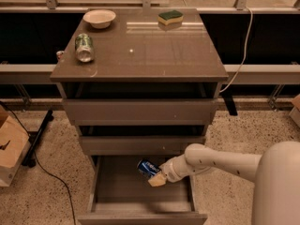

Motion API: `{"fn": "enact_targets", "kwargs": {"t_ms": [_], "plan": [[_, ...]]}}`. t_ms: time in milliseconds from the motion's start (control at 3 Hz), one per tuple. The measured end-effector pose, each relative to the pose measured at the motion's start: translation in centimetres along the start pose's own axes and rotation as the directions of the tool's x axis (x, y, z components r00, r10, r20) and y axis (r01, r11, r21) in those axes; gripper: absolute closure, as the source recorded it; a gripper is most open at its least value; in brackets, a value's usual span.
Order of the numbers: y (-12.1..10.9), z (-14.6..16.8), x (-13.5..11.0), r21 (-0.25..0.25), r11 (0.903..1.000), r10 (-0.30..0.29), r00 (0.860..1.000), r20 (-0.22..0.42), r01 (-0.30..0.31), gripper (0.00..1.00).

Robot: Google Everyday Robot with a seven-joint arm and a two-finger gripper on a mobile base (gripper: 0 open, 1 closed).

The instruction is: Place pepsi can into bottom drawer

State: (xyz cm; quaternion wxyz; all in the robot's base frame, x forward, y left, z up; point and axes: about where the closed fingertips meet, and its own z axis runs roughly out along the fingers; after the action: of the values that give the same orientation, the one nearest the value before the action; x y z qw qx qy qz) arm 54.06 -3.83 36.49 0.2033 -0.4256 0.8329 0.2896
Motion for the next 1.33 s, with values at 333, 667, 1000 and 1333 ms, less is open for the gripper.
{"fn": "enact_targets", "kwargs": {"t_ms": [333, 667, 1000, 1333], "plan": [[-1.8, 2.6, 1.7, 0.02, 0.9986, 0.049, 0.999, -0.014, -0.049, 1.0], [-3.7, 5.2, 4.0, 0.006, 0.9926, 0.121, 0.992, 0.02, -0.121, 0.82], [-5.7, 7.6, 6.9, -0.005, 0.9794, 0.202, 0.977, 0.063, -0.202, 0.59], [-7.4, 9.8, 10.4, -0.011, 0.9577, 0.288, 0.956, 0.06, -0.288, 0.36]]}}
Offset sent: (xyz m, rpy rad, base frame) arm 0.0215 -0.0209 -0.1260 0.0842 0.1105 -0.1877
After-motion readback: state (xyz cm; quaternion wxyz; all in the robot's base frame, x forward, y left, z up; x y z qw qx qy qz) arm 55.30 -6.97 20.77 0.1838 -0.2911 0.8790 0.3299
